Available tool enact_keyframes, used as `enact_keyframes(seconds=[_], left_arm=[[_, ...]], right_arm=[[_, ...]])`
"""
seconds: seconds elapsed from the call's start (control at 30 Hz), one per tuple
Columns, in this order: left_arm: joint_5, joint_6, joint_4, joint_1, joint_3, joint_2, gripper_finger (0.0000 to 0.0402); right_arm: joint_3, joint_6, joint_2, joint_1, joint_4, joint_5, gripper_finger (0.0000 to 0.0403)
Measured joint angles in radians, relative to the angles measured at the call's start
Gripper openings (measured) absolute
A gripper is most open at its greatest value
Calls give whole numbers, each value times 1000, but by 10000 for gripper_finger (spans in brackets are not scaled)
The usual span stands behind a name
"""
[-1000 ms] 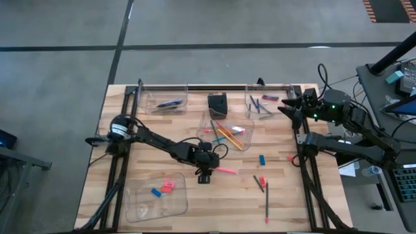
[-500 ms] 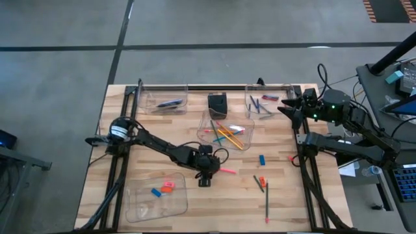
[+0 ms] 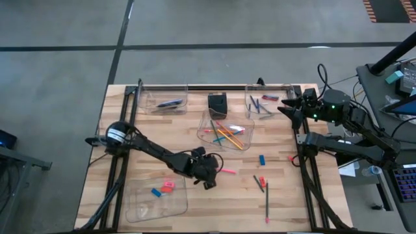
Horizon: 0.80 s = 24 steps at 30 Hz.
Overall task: Sort crayons/erasers/pens/pencils in bins
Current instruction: Put the pink pencil into the middle transparent bin
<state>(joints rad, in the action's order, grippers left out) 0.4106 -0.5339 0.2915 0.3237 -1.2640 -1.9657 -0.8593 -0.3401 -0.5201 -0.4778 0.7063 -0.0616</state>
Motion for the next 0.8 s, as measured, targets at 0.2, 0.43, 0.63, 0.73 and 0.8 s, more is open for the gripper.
enact_keyframes(seconds=[0.2, 0.43, 0.63, 0.73, 0.8], left_arm=[[-8, -35, -6, -13, 19, -23, 184], [-124, -5, -7, -19, 28, -41, 184], [-175, 21, -1, -7, 27, -67, 179], [-194, 32, 0, 6, 27, -67, 159], [-219, 57, 1, 15, 28, -63, 142]], right_arm=[[0, 0, 0, 0, 0, 0, 224], [0, 0, 0, 0, 0, 0, 224], [2, 0, 0, 0, 1, 0, 224], [2, 0, 0, 0, 0, 0, 224], [2, 0, 0, 0, 0, 0, 224]])
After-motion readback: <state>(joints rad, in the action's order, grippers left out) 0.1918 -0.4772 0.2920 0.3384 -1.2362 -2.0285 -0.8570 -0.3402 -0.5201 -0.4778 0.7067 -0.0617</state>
